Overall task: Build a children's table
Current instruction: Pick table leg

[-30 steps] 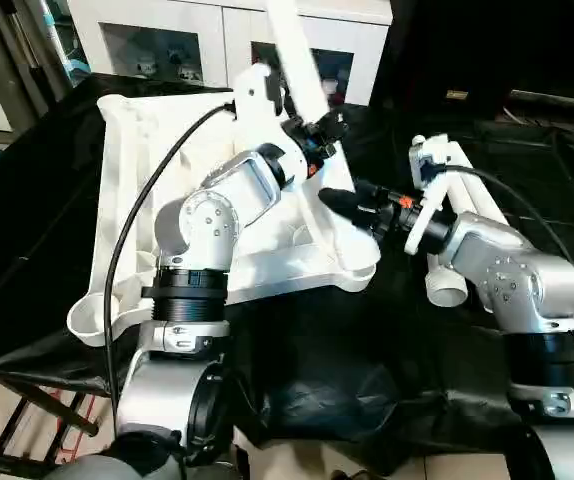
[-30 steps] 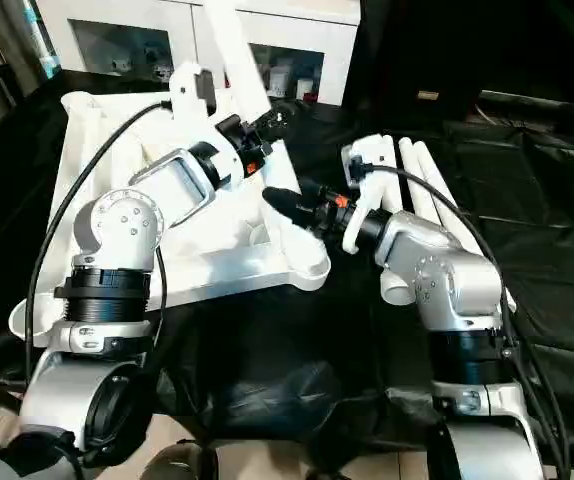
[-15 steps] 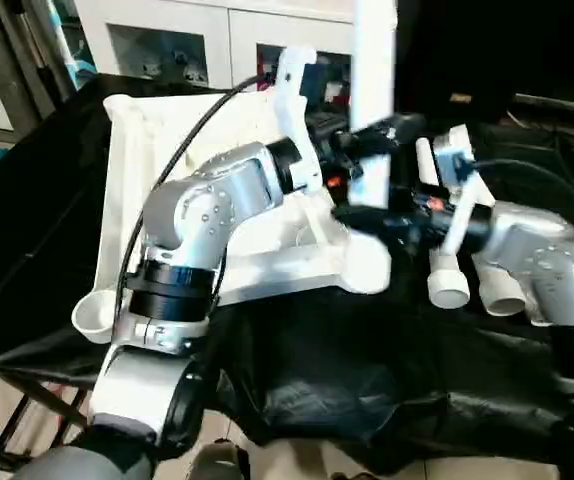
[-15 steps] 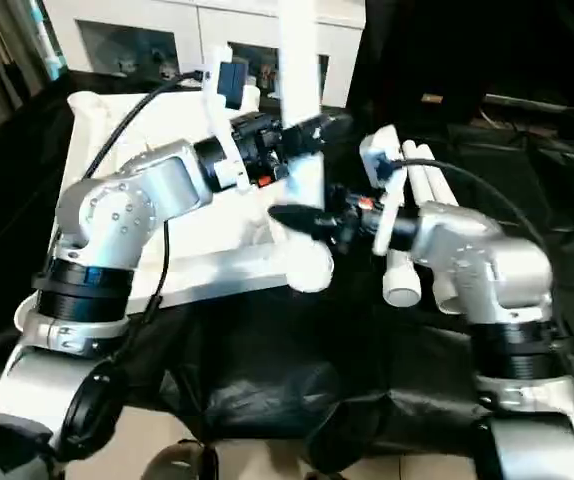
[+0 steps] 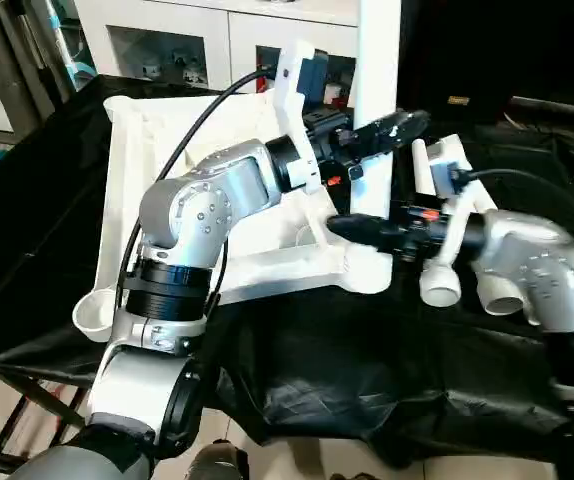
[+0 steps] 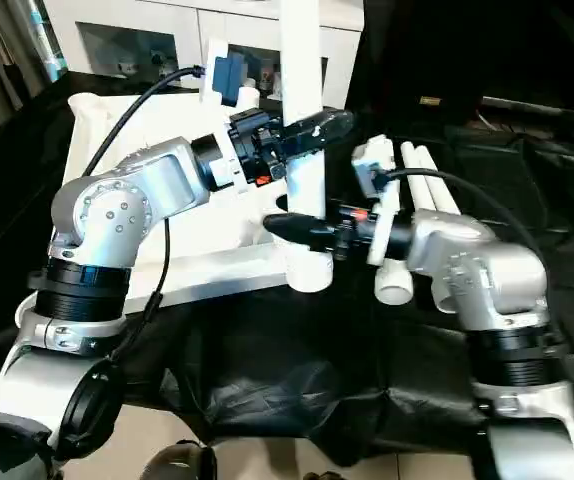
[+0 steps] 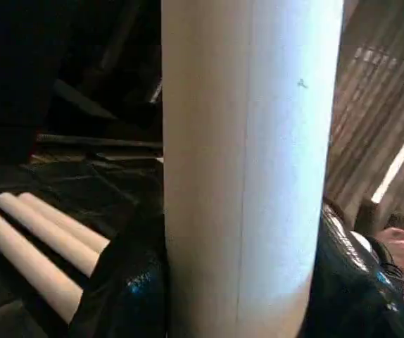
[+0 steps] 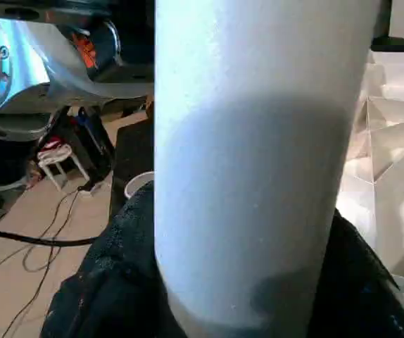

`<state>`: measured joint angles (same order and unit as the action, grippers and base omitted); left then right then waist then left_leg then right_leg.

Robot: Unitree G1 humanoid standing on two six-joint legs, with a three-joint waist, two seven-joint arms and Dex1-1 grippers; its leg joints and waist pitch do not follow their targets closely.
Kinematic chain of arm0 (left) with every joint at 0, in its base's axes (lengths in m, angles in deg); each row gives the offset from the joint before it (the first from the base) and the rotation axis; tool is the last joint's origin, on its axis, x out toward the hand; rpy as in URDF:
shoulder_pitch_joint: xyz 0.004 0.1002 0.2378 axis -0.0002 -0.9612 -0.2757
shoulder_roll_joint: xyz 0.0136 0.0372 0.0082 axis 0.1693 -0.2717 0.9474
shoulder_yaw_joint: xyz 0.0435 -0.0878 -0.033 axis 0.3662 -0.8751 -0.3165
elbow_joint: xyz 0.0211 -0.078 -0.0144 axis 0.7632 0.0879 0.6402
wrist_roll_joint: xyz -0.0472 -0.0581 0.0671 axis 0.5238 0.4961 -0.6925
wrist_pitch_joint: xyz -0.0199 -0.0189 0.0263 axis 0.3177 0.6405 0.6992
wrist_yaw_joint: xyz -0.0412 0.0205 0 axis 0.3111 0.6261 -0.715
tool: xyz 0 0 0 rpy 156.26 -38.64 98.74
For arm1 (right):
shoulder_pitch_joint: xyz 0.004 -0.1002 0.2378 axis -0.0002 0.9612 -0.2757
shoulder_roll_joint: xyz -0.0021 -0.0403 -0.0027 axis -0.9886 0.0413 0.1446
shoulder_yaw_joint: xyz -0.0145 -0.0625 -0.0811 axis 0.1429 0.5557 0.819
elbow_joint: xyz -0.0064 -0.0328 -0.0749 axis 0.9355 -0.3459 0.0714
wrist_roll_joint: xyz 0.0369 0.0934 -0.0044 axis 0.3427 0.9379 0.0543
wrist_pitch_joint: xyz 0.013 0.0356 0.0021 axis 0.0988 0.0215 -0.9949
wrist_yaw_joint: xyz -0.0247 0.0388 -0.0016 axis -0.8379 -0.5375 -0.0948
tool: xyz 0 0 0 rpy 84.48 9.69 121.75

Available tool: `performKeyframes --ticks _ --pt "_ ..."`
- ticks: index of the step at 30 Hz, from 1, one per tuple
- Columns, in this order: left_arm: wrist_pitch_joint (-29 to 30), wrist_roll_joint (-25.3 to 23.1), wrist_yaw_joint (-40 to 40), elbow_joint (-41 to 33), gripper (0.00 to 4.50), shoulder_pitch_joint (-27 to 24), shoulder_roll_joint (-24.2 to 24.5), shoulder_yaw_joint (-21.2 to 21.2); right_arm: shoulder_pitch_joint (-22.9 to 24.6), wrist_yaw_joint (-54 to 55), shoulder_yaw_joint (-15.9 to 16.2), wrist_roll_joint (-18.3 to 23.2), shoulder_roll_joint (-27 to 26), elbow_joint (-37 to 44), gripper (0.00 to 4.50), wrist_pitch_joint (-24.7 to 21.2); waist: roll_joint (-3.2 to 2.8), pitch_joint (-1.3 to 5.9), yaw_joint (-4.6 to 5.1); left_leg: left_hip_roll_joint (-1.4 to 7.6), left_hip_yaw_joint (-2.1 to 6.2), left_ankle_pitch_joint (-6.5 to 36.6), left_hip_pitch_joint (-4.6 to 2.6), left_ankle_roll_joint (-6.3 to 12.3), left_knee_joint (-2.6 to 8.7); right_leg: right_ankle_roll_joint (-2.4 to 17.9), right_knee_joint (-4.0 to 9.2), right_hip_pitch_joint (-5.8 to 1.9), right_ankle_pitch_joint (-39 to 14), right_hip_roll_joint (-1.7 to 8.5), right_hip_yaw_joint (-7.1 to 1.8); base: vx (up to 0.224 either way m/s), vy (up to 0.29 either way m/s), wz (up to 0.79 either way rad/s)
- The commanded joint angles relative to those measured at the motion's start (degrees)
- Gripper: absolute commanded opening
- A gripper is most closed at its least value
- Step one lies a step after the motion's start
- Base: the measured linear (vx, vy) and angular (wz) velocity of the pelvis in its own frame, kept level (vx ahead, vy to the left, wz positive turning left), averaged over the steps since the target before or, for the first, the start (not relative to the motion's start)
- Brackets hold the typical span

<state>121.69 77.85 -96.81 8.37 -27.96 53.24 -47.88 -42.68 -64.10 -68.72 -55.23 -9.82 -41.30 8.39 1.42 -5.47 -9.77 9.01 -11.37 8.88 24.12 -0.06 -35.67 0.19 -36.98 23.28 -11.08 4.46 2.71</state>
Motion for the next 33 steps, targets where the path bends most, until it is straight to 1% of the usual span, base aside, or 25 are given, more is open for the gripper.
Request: performKeyframes --ticks 1,2,3,4,5,7,8,9,11,12,14,15,16,17,19,21,22,24,25,27,28,31,33 --pt "0.84 -0.45 1.64 -1.99 2.59 0.22 -1.17 0.89 -0.03 2.11 -0.57 -0.81 -0.17 -0.52 1.92 0.69 0.82 5.81 0.11 4.16 2.05 8.20 -2.24 -0.16 3.87 11.97 4.50 -2.39 -9.30 4.94 -2.35 0.000 0.000 0.00" --pt "0.64 -0.89 3.09 -2.33 2.73 0.04 -1.61 0.68 0.04 2.56 -0.59 -0.97 -0.41 -0.43 1.92 0.77 0.91 5.82 0.07 4.11 2.04 8.28 -2.25 -0.18 3.88 12.00 4.51 -2.50 -9.27 4.96 -2.32 0.000 0.000 0.00" --pt "0.87 -1.35 4.81 -2.35 2.73 0.04 -2.03 0.35 0.08 2.86 -0.63 -1.05 -0.56 -0.36 1.92 0.85 0.80 5.85 0.06 4.16 2.09 8.31 -2.19 -0.24 3.90 11.87 4.51 -2.58 -8.99 4.96 -2.36 0.000 0.000 0.00" --pt "1.05 -1.55 5.62 -2.31 2.89 0.06 -2.21 0.19 0.10 2.98 -0.65 -1.08 -0.62 -0.34 1.91 0.89 0.83 5.86 0.08 4.19 2.10 8.32 -2.17 -0.31 3.89 11.85 4.44 -2.62 -8.75 4.95 -2.34 0.000 0.000 0.00" --pt "1.76 -2.54 8.69 -2.05 3.00 0.13 -2.73 -0.30 0.14 3.55 -0.80 -1.12 -0.89 -0.27 1.91 0.96 0.90 5.84 0.04 4.13 2.08 8.37 -2.19 -0.26 3.85 11.69 4.51 -2.63 -8.84 4.96 -2.36 0.000 0.000 0.00" --pt "2.08 -2.43 9.21 -2.20 3.05 0.01 -2.89 -0.41 0.17 3.83 -0.90 -1.02 -1.02 -0.17 1.91 0.88 0.96 5.81 0.04 4.09 2.10 8.34 -2.14 -0.19 3.84 11.46 4.59 -2.70 -9.27 5.00 -2.37 0.000 0.000 0.00" --pt "2.14 -2.21 9.74 -2.33 2.54 -0.11 -3.10 -0.56 0.16 4.04 -0.95 -0.95 -1.12 -0.15 1.91 0.86 0.95 5.84 0.01 4.06 2.08 8.27 -2.18 -0.11 3.81 11.30 4.65 -2.65 -9.63 4.99 -2.36 0.000 0.000 0.00" --pt "2.12 -2.10 10.24 -2.36 2.50 -0.19 -3.33 -0.77 0.13 4.15 -0.97 -0.94 -1.20 -0.20 1.91 0.87 0.97 5.84 0.03 4.06 2.09 8.15 -2.14 -0.08 3.81 11.22 4.65 -2.64 -9.62 4.91 -2.35 0.000 0.000 0.00" --pt "1.77 -1.53 11.23 -2.38 2.73 -0.40 -4.00 -1.21 -0.04 4.43 -0.89 -0.92 -1.41 -0.38 1.91 0.96 1.16 5.84 0.05 4.04 2.07 7.88 -2.09 0.14 3.78 11.30 4.61 -2.65 -9.23 4.90 -2.32 0.000 0.000 0.00" --pt "1.54 -1.59 11.41 -2.42 2.64 -0.43 -4.13 -1.24 -0.09 4.47 -0.78 -0.93 -1.46 -0.39 1.91 0.98 1.10 5.85 0.03 4.06 2.10 7.68 -2.11 0.26 3.79 11.30 4.61 -2.66 -9.25 4.94 -2.31 0.000 0.000 0.00" --pt "1.31 -1.70 11.49 -2.43 2.10 -0.44 -4.21 -1.28 -0.13 4.47 -0.71 -0.93 -1.49 -0.40 1.91 0.99 1.09 5.86 0.01 4.02 2.05 7.63 -2.14 0.34 3.75 11.22 4.65 -2.62 -9.23 4.89 -2.32 0.000 0.000 0.00" --pt "0.63 -2.05 12.00 -2.38 2.28 -0.40 -4.35 -1.44 -0.18 4.49 -0.58 -0.90 -1.48 -0.41 1.91 1.01 1.08 5.85 0.02 4.03 2.06 7.68 -2.13 0.34 3.77 11.17 4.64 -2.60 -9.29 4.86 -2.32 0.000 0.000 0.00" --pt "0.47 -2.13 12.11 -2.36 2.35 -0.38 -4.36 -1.47 -0.19 4.50 -0.55 -0.87 -1.47 -0.41 1.91 1.02 1.06 5.85 0.05 4.09 2.10 7.93 -2.14 0.42 3.81 10.84 4.71 -2.60 -9.37 4.81 -2.35 0.000 0.000 0.00" --pt "0.09 -2.27 12.24 -2.05 2.14 -0.16 -4.20 -1.67 -0.22 4.45 -0.46 -0.81 -1.41 -0.38 1.91 1.01 1.10 5.86 0.01 4.05 2.08 7.66 -2.15 0.32 3.78 10.98 4.66 -2.58 -9.47 4.89 -2.30 0.000 0.000 0.00" --pt "-0.05 -2.34 12.15 -1.94 2.05 -0.05 -4.07 -1.68 -0.24 4.36 -0.37 -0.83 -1.36 -0.37 1.90 1.05 1.15 5.82 0.03 4.07 2.08 7.85 -2.17 0.24 3.83 10.89 4.71 -2.58 -9.71 4.87 -2.29 0.000 0.000 0.00" --pt "-0.09 -2.20 11.80 -1.94 2.08 0.13 -3.83 -1.65 -0.16 3.99 0.03 -1.18 -1.08 -0.09 1.90 1.55 1.16 5.82 0.04 4.04 2.08 8.05 -2.18 0.05 3.83 10.61 4.70 -2.56 -9.97 4.89 -2.31 0.000 0.000 0.00" --pt "-0.02 -2.08 11.26 -2.03 1.92 0.21 -3.61 -1.46 -0.12 4.04 0.28 -1.59 -0.93 -0.02 2.25 1.91 1.16 5.84 0.07 4.05 2.05 8.02 -2.22 0.07 3.83 10.63 4.71 -2.53 -10.01 4.88 -2.32 0.000 0.000 0.00" --pt "0.09 -2.05 10.60 -2.14 1.88 0.30 -3.31 -1.08 -0.21 4.12 0.33 -1.60 -0.78 -0.19 2.60 1.55 1.17 5.83 0.04 4.04 2.07 7.91 -2.16 0.00 3.83 10.55 4.70 -2.55 -10.03 4.91 -2.32 0.000 0.000 0.00" --pt "0.12 -2.10 10.32 -2.17 1.88 0.33 -3.19 -0.91 -0.27 4.05 0.30 -1.55 -0.68 -0.29 2.60 1.43 1.17 5.81 0.08 4.04 2.04 8.03 -2.17 0.00 3.82 10.55 4.71 -2.51 -9.98 4.89 -2.35 0.000 0.000 0.00" --pt "0.16 -2.25 9.69 -2.23 1.85 0.37 -2.94 -0.52 -0.43 3.74 0.20 -1.37 -0.42 -0.48 2.80 1.21 1.17 5.85 0.05 4.02 2.04 7.89 -2.20 0.06 3.82 10.51 4.69 -2.57 -10.06 4.89 -2.33 0.000 0.000 0.00" --pt "0.17 -2.20 9.15 -2.34 1.85 0.36 -2.73 -0.19 -0.59 3.66 0.21 -1.57 -0.11 -0.59 2.92 1.40 1.05 5.86 0.03 4.07 2.07 7.81 -2.26 0.05 3.81 10.54 4.66 -2.50 -9.83 4.86 -2.32 0.000 0.000 0.00" --pt "0.61 -1.96 7.05 -2.85 1.85 0.43 -1.78 1.03 -1.00 1.82 0.32 -1.51 1.86 -0.61 3.00 1.19 1.18 5.83 -0.02 4.00 2.01 7.84 -2.19 0.05 3.79 10.59 4.68 -2.62 -9.79 4.90 -2.35 0.000 0.000 0.00" --pt "0.63 -2.04 6.22 -2.89 1.85 0.51 -1.33 1.50 -1.10 0.96 0.45 -1.32 2.58 -0.51 3.00 1.04 1.15 5.82 -0.06 4.04 2.04 7.87 -2.19 0.10 3.81 10.42 4.62 -2.61 -9.94 4.87 -2.35 0.000 0.000 0.00"
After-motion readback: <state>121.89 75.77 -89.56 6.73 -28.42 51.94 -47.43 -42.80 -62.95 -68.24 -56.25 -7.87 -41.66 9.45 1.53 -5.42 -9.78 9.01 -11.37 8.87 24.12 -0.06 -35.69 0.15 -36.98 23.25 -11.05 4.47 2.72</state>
